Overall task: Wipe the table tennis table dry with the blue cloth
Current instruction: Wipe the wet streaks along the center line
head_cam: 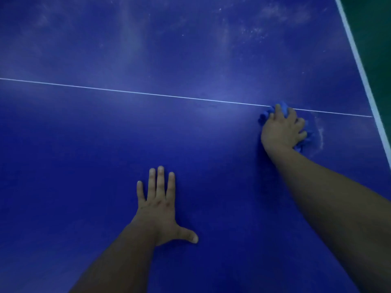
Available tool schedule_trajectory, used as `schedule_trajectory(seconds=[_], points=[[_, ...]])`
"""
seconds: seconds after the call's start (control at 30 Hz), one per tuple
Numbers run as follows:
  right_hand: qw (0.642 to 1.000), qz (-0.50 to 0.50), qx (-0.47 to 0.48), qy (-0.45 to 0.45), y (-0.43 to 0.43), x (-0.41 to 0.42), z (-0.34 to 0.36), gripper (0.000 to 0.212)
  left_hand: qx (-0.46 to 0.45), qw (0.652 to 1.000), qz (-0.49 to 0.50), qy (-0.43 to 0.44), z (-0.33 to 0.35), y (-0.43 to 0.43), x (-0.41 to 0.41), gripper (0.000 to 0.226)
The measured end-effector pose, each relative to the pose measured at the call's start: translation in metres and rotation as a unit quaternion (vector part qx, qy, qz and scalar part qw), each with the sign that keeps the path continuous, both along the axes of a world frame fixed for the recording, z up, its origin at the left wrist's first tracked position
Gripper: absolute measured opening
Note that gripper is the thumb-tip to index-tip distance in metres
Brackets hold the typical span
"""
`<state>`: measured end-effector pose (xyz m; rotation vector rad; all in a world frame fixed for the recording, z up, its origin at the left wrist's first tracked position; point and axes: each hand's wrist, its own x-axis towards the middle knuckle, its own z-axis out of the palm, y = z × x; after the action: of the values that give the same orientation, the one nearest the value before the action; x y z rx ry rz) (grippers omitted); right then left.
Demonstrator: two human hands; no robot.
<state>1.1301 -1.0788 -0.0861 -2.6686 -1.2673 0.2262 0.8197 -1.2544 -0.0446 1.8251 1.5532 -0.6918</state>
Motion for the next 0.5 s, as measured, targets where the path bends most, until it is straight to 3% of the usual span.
schedule_trajectory(seconds=[0.13, 0.23, 0.37, 0.43, 0.5], points=[[1.000, -0.017, 0.003, 0.018, -0.043, -0.041, -0.003, 0.042, -0.006, 1.000, 0.002, -0.002, 0.000, -0.001, 0.001, 0.165], [0.990, 0.141, 0.023, 0.006, -0.071, -0.120, -0.006, 0.043, -0.004, 1.000, 0.006, 0.003, 0.000, -0.001, 0.000, 0.166], [0.940, 0.340, 0.012, 0.002, -0.070, -0.187, -0.009, 0.044, 0.007, 1.000, 0.008, 0.002, -0.001, 0.000, 0.002, 0.166], [0.947, 0.320, -0.003, -0.002, -0.043, -0.170, -0.009, 0.047, 0.015, 1.000, 0.006, 0.002, -0.001, -0.001, 0.001, 0.167], [0.974, 0.226, -0.007, -0.021, -0.021, -0.125, -0.011, 0.051, 0.015, 1.000, 0.006, 0.001, -0.003, -0.002, 0.000, 0.166]])
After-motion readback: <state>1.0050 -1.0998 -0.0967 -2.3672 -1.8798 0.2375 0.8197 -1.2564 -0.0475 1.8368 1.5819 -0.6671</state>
